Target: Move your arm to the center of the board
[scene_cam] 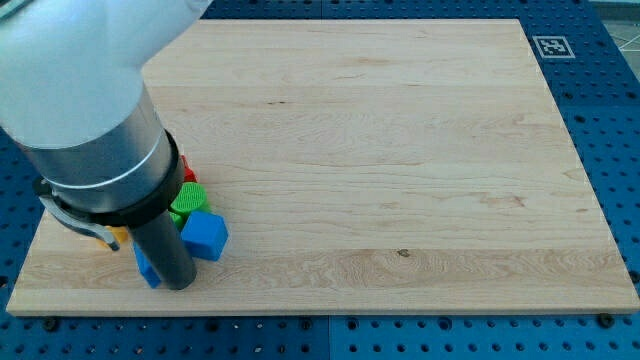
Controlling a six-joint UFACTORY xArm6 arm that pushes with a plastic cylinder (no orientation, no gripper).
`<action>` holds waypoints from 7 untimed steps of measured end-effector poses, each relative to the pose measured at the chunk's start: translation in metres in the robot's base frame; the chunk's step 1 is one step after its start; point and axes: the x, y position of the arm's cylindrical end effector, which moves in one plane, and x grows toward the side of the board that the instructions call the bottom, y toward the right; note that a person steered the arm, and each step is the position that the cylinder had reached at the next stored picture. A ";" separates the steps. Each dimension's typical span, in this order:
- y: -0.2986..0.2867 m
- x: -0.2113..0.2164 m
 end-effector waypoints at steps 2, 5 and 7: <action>0.011 0.022; 0.038 0.022; 0.127 0.021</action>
